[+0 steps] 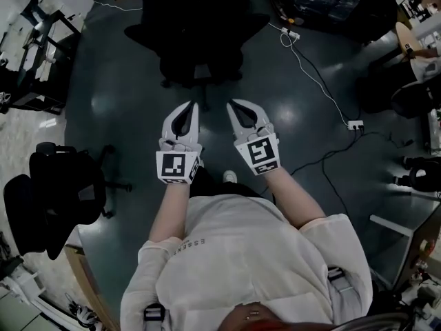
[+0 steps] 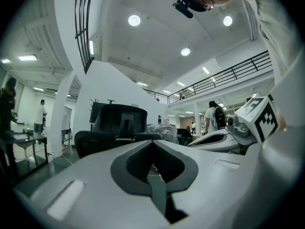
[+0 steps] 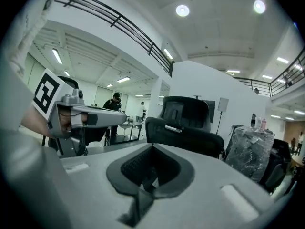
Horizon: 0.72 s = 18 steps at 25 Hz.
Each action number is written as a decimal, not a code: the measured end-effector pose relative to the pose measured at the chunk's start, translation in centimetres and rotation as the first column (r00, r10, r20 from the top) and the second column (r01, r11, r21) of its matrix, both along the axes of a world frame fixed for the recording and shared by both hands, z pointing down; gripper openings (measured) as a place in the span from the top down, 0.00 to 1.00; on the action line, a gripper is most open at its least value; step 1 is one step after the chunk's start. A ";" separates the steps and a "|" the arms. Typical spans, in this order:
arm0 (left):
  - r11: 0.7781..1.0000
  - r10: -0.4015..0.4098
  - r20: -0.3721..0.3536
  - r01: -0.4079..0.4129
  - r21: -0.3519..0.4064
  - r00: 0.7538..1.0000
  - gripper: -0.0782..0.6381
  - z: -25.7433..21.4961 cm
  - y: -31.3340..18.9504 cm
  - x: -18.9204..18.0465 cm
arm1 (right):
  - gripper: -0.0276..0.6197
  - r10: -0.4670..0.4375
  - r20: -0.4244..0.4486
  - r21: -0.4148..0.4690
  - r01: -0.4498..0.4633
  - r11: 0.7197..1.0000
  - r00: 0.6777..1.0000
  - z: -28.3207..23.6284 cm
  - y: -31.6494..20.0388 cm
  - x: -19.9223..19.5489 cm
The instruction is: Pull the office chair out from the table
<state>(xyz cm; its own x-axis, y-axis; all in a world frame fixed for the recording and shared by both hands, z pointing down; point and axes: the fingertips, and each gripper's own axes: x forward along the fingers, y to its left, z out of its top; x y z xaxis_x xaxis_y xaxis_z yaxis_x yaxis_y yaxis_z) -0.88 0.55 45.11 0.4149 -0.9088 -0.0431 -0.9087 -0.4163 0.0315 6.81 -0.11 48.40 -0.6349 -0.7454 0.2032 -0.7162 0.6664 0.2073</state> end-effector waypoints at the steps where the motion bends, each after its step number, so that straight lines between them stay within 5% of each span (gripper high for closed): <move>1: 1.000 -0.013 0.007 0.013 -0.004 1.000 0.87 0.2 0.8 0.5 | 0.97 -0.011 0.000 -0.003 0.011 1.000 1.000 0.1 1.1 0.1; 11: 0.999 0.049 0.052 -0.048 -0.021 0.997 0.87 2.0 7.5 1.1 | 0.97 0.043 -0.007 -0.007 -0.043 0.999 0.999 1.5 7.8 1.1; 18: 0.999 0.047 0.011 -0.047 0.019 0.999 0.87 0.6 12.9 -1.0 | 0.97 0.068 -0.001 -0.004 -0.068 0.998 0.998 1.6 13.0 0.4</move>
